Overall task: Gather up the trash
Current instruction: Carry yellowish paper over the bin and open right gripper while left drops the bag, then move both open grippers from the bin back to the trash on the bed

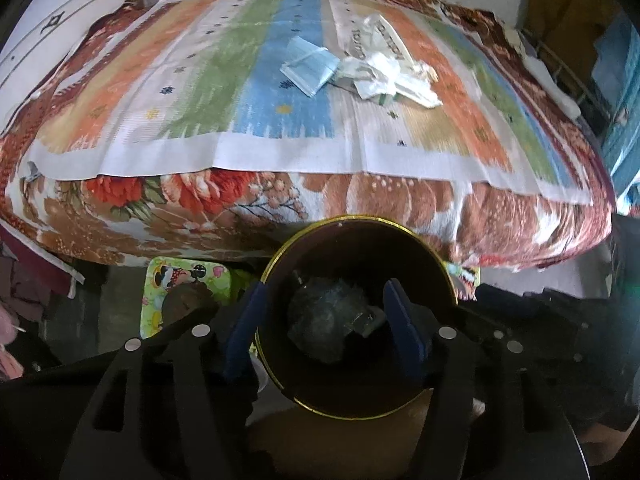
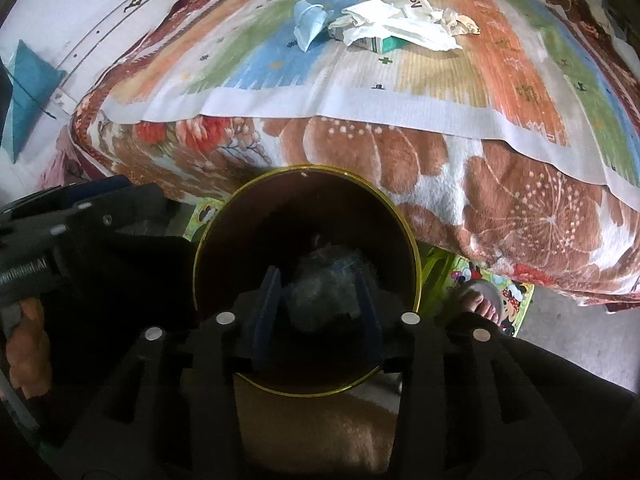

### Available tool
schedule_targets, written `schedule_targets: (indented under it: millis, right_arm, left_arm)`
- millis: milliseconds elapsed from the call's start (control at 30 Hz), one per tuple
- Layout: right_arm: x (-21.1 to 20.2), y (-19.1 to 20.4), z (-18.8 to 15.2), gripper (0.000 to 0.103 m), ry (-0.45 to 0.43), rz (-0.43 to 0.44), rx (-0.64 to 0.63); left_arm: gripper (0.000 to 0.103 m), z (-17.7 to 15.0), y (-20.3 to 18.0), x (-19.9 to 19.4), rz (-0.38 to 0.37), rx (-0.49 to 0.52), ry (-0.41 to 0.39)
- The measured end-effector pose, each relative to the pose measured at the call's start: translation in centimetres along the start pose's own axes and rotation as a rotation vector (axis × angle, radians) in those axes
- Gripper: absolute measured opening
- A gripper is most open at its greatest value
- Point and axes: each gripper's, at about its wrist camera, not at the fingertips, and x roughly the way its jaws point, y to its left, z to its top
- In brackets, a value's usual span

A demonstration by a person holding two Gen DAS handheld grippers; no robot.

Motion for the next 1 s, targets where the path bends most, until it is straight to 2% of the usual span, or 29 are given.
schedule_targets:
  millis: [100, 233, 333, 533, 633, 700, 733, 800, 867, 1000]
  right_arm:
    - [-0.4, -0.3, 0.3, 0.041, -0.013, 0.02, 0.017]
    - [-0.8, -0.4, 0.7, 0.043, -0.034, 0.027, 0.028]
    - [-1.3, -0.6, 1.1, 0.049, -0.058, 0.029, 0.032]
    - [-2.1, -0.5, 2.0, 0.05, -0.093, 0.016, 0.006]
    - [-2.8, -0.6, 2.7, 0.058, -0.124, 0.007, -0.006]
    - [-3.5, -0.8, 3.5, 0.066, -0.153, -0.004, -0.009]
    - [-3.8, -0.9, 3.8, 0.073, -0.166, -0.005, -0.008]
    - [-4.1, -1.3, 4.4, 0.074, -0.181, -0.01, -0.008]
    - [-4.2, -1.7, 4.9, 0.08, -0.184, -0.015, 0.0]
    - [-4.6, -1.9, 6.0, 0.089, -0.2, -0.007, -0.002]
  left_arm:
    - [0.073, 0.2, 0.0, -0.5, 0.024, 0.011, -0.034]
    - [0.079, 0.5, 0.0, -0.9, 0.011, 0.021, -0.05]
    - [0.083, 0.8, 0.0, -1.3, 0.004, 0.023, -0.072]
    - [0.088, 1.8, 0.6, -2.1, -0.033, -0.004, -0.112]
    - [0.092, 2.6, 1.0, -2.6, -0.057, -0.023, -0.133]
    - [0.095, 3.2, 1.2, -2.8, -0.067, -0.038, -0.148]
    - [0.097, 3.5, 1.3, -3.0, -0.069, -0.047, -0.153]
    - [0.097, 4.0, 1.2, -3.4, -0.055, -0.038, -0.172]
    - [0.097, 4.5, 0.9, -3.6, -0.034, -0.012, -0.193]
    - [0.097, 5.7, 1.3, -3.4, -0.037, -0.016, -0.184]
